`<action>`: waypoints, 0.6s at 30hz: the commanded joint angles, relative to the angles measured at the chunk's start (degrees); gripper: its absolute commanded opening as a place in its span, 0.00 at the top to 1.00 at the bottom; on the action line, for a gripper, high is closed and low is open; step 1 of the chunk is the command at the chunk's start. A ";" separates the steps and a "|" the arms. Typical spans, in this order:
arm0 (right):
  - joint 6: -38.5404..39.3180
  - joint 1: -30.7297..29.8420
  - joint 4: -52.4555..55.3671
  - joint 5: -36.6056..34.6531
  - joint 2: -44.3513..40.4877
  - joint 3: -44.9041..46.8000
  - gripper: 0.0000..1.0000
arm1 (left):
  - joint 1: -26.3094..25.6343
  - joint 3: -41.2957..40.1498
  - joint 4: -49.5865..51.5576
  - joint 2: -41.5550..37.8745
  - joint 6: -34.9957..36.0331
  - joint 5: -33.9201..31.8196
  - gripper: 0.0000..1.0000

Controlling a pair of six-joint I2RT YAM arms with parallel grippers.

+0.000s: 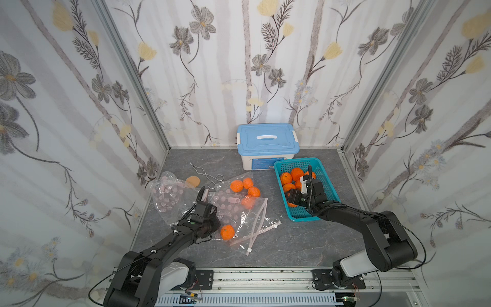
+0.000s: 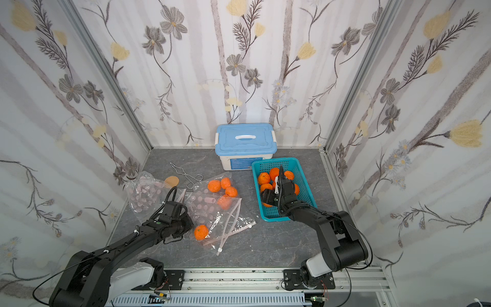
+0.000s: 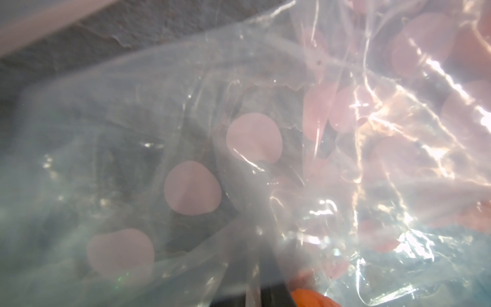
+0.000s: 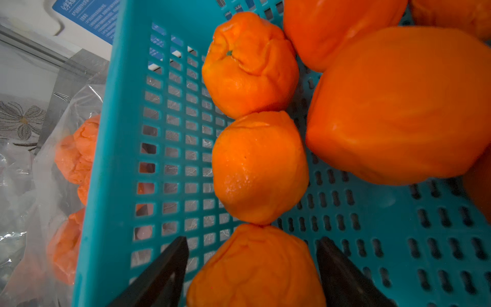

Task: Open the zip-top bag and take out the orange
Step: Place the orange in the basket.

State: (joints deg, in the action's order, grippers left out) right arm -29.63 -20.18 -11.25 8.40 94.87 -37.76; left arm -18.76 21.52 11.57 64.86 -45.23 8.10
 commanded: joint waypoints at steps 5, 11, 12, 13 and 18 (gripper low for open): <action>3.20 0.30 3.17 -4.56 -2.94 -1.26 0.20 | 0.00 0.19 1.35 -0.15 0.05 -0.79 0.85; 6.45 0.35 5.39 -5.88 -8.51 -0.80 0.21 | 0.04 0.45 1.40 -0.18 0.06 -0.80 0.85; 6.74 0.40 5.63 -5.98 -9.53 -0.50 0.21 | 0.02 0.50 1.40 -0.17 0.10 -0.79 0.85; 6.95 0.40 6.08 -6.16 -10.78 -0.24 0.21 | 0.02 0.46 1.40 -0.08 0.14 -0.80 0.85; 5.61 0.38 12.65 -11.25 -14.27 -0.62 0.26 | 0.04 0.70 1.26 0.16 0.15 -0.76 0.85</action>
State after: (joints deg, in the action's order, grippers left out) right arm -23.81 -19.86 -3.11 1.78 81.28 -37.87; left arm -18.76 21.71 11.86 64.84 -45.23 8.01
